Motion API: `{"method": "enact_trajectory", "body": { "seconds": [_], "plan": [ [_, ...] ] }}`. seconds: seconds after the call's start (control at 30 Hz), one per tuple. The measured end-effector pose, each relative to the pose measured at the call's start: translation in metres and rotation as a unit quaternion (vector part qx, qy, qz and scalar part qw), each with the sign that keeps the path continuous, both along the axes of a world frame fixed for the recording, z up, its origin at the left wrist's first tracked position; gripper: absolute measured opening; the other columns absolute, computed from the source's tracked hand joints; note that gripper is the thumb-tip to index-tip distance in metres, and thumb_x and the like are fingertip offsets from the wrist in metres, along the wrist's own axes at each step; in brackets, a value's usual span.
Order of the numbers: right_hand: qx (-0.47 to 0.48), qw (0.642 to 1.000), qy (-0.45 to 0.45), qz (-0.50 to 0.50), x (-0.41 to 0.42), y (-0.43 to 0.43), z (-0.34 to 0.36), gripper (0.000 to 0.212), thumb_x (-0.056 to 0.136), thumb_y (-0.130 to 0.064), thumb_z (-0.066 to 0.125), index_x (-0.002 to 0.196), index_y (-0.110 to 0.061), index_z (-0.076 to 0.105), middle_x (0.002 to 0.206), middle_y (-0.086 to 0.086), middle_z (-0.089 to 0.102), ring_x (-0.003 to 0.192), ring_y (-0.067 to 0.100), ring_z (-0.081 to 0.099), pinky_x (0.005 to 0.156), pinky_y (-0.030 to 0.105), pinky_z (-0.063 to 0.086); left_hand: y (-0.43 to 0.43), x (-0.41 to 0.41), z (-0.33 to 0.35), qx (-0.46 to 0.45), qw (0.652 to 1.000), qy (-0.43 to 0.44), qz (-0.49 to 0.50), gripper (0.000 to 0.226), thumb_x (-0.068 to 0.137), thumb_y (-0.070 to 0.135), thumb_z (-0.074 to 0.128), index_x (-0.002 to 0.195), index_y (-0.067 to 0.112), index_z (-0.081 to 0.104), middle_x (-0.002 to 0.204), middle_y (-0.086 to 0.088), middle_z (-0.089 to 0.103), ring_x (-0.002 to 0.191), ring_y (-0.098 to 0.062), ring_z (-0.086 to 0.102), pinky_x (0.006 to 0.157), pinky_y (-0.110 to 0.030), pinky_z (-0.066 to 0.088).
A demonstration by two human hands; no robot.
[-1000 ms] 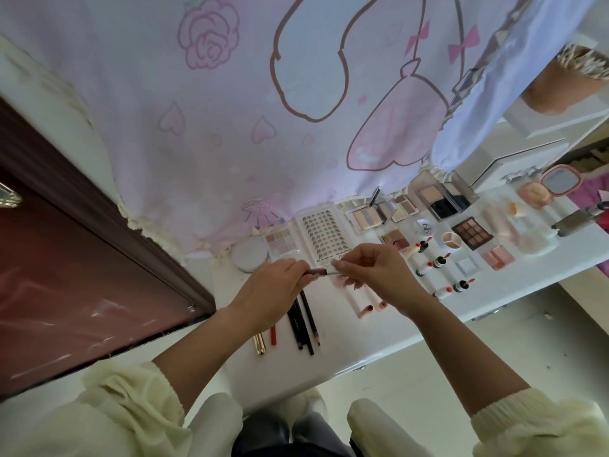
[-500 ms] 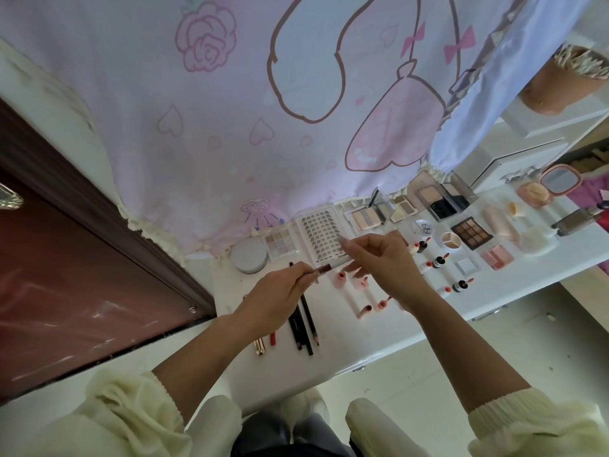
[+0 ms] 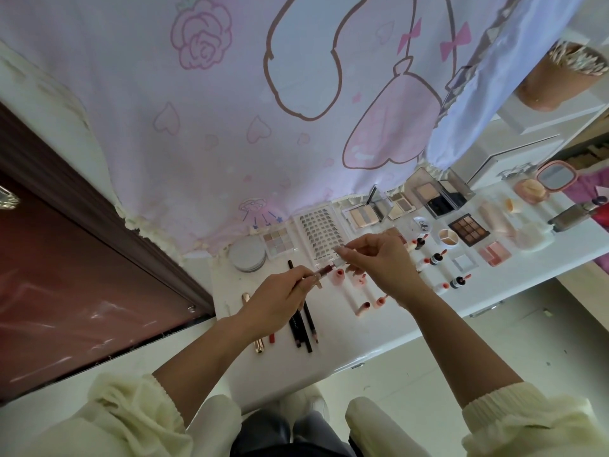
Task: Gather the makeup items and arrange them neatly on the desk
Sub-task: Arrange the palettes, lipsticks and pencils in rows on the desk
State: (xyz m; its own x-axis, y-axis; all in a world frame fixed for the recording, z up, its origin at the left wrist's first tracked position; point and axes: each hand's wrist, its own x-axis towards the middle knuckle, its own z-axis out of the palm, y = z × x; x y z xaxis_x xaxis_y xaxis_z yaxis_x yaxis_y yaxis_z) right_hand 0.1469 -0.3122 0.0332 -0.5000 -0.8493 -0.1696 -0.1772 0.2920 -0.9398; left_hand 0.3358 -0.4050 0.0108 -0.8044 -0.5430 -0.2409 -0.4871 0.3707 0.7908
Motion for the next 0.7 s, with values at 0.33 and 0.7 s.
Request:
{"method": "enact_trajectory", "body": {
  "seconds": [0.33,0.7],
  "plan": [
    [0.045,0.994,-0.091,-0.028,-0.011,-0.028,0.008,0.024,0.087,-0.013,0.070,0.108,-0.003,0.064,0.086,0.009,0.075,0.077,0.019,0.073,0.071,0.027,0.059,0.016,-0.007,0.003,0.150,0.987,0.007,0.060,0.029,0.099,0.042,0.040,0.105,0.022,0.061,0.083,0.007,0.074,0.072,-0.005,0.066,0.063,-0.018,0.043],
    [0.197,0.963,0.089,0.159,-0.023,-0.071,0.007,0.019,0.087,-0.015,0.070,0.098,0.001,0.067,0.090,0.014,0.072,0.070,0.018,0.070,0.060,0.019,0.054,0.014,-0.012,-0.025,0.227,0.967,0.017,0.117,0.027,0.096,0.040,0.048,0.106,0.022,0.065,0.098,0.008,0.071,0.091,-0.008,0.067,0.079,-0.022,0.055]
  ]
}}
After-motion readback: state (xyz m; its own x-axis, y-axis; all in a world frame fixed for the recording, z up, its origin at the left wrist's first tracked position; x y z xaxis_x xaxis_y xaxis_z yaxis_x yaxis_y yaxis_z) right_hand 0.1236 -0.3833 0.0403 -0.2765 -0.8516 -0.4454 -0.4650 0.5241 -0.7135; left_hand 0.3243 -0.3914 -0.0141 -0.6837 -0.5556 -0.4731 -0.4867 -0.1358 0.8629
